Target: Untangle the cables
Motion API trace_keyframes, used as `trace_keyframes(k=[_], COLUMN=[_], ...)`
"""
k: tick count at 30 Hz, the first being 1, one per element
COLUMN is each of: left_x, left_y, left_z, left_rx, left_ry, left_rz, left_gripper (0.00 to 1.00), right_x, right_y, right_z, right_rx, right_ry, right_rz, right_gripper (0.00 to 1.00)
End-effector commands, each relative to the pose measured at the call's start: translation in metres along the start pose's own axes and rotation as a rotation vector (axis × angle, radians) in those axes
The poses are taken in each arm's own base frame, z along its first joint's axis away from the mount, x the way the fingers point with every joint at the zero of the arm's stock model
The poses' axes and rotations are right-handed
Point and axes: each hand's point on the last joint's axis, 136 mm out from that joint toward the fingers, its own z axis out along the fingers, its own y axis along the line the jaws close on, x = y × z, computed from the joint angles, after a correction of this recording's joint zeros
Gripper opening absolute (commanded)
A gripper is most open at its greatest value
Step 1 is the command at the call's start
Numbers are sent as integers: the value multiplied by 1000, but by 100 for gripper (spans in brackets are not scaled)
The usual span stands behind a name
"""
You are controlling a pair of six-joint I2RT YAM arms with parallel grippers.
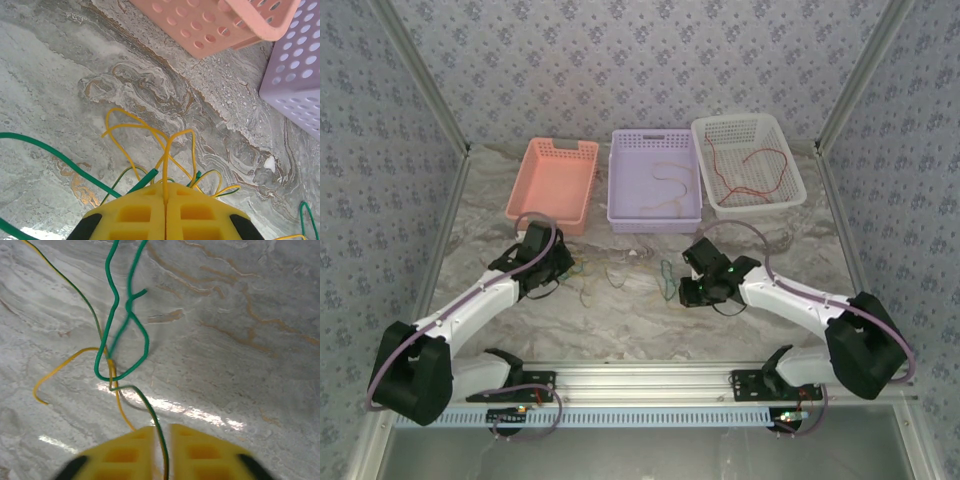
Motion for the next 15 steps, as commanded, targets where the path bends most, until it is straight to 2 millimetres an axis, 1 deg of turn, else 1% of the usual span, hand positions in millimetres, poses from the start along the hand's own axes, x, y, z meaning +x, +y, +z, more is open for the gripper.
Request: trace_keyframes(k=[1,2,5,7,9,10,13,15], left_x=[-8,-7,-7,-7,-7,-7,-8,-8], left_y=[-4,-4,-3,-1,0,-1,-3,-4], left_z=[-5,-5,-5,-5,-5,-5,-6,-6], left_rx=[2,1,-2,-7,-9,-5,1,7], left_ry=[-18,-17,-19,-22,-26,-26,-25,-24], left_rz=[22,23,25,27,23,24,19,19], left_gripper=[0,0,0,0,0,0,0,0], right_x=[-9,-13,-26,-35,-47,-52,-68,-75], right_y=[2,3,8,13,17,18,19,18], right_z=[-22,-33,-61,-70,-69,-65,-47,-29], right_rx=[28,21,-10,-31,-39,-33,-26,-9], right_ry=[-81,-113,-205,-236,-247,-244,-218,-185], right_rz=[2,11,25,28,20,14,6,-12], right_gripper=[43,45,49,51,51,52,50,47])
